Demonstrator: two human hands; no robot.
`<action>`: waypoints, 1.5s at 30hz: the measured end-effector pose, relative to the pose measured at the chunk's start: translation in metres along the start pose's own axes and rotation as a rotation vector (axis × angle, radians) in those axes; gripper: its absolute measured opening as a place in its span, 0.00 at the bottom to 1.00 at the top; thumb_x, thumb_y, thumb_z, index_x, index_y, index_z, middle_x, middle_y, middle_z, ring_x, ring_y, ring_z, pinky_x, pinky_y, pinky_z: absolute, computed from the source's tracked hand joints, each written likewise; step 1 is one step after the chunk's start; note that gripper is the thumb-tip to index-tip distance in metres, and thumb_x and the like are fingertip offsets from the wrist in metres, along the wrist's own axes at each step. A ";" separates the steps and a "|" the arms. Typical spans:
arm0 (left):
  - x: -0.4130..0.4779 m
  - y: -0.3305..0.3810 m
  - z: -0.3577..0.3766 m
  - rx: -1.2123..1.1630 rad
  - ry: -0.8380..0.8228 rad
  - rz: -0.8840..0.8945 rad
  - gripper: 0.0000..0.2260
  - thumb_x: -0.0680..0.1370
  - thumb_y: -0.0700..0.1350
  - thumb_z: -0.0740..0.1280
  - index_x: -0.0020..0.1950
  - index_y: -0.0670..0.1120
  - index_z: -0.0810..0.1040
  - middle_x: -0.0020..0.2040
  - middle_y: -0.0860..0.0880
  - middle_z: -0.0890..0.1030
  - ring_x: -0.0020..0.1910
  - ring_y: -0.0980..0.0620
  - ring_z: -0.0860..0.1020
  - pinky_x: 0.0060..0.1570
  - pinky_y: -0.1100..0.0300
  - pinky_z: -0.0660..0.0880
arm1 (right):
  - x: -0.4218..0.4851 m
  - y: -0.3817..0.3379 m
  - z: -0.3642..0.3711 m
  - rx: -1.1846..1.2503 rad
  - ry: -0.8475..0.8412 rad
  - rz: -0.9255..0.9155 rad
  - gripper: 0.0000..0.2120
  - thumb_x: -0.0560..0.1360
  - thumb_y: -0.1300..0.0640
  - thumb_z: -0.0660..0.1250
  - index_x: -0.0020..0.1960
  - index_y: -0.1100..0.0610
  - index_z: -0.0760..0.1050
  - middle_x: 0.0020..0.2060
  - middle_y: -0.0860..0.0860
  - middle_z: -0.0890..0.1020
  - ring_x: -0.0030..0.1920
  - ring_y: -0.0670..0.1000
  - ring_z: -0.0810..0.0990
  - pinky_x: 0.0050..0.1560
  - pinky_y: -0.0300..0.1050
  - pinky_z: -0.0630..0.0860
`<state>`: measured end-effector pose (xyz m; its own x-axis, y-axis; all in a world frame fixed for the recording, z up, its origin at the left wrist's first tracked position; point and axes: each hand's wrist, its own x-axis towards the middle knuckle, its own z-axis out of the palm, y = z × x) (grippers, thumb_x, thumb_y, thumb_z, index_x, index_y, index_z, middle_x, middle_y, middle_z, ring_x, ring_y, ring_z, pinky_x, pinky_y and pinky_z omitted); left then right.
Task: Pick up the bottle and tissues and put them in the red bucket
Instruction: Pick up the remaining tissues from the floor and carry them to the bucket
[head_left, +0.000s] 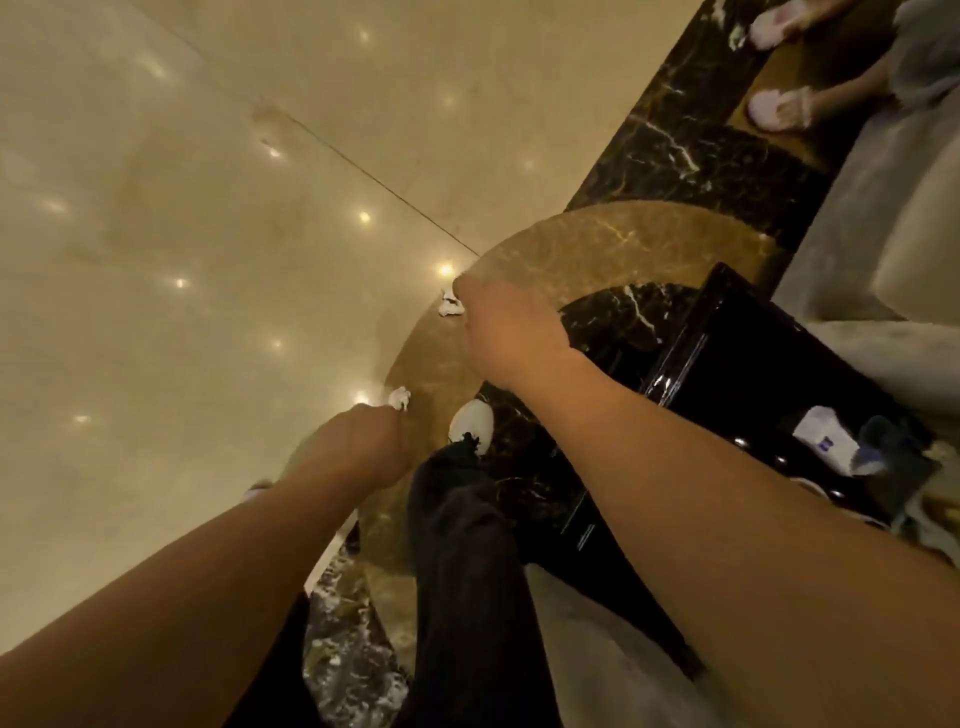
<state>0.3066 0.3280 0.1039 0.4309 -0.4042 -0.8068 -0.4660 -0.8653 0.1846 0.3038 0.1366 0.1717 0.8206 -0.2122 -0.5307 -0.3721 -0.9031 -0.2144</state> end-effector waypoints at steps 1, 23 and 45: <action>0.019 0.002 0.016 -0.037 -0.012 -0.007 0.18 0.72 0.52 0.64 0.59 0.46 0.75 0.35 0.52 0.72 0.33 0.52 0.73 0.33 0.58 0.73 | 0.015 0.011 0.023 0.000 0.001 0.013 0.12 0.77 0.61 0.59 0.61 0.56 0.67 0.42 0.54 0.75 0.40 0.55 0.75 0.33 0.48 0.69; 0.363 -0.101 0.297 0.028 0.147 0.202 0.28 0.77 0.50 0.63 0.71 0.66 0.53 0.78 0.47 0.49 0.63 0.36 0.66 0.48 0.46 0.75 | 0.313 0.109 0.417 0.053 0.028 0.286 0.24 0.75 0.61 0.61 0.70 0.50 0.66 0.64 0.57 0.69 0.62 0.61 0.69 0.52 0.53 0.70; 0.400 -0.127 0.310 -0.032 0.143 0.305 0.04 0.74 0.44 0.66 0.47 0.48 0.79 0.46 0.46 0.80 0.48 0.44 0.76 0.44 0.54 0.73 | 0.355 0.063 0.468 0.249 0.005 0.197 0.26 0.77 0.43 0.60 0.65 0.63 0.72 0.60 0.61 0.77 0.55 0.61 0.75 0.49 0.46 0.72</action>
<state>0.2981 0.3680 -0.4162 0.3803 -0.6818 -0.6250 -0.5668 -0.7058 0.4250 0.3686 0.1791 -0.4141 0.7239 -0.3764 -0.5782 -0.6184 -0.7255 -0.3020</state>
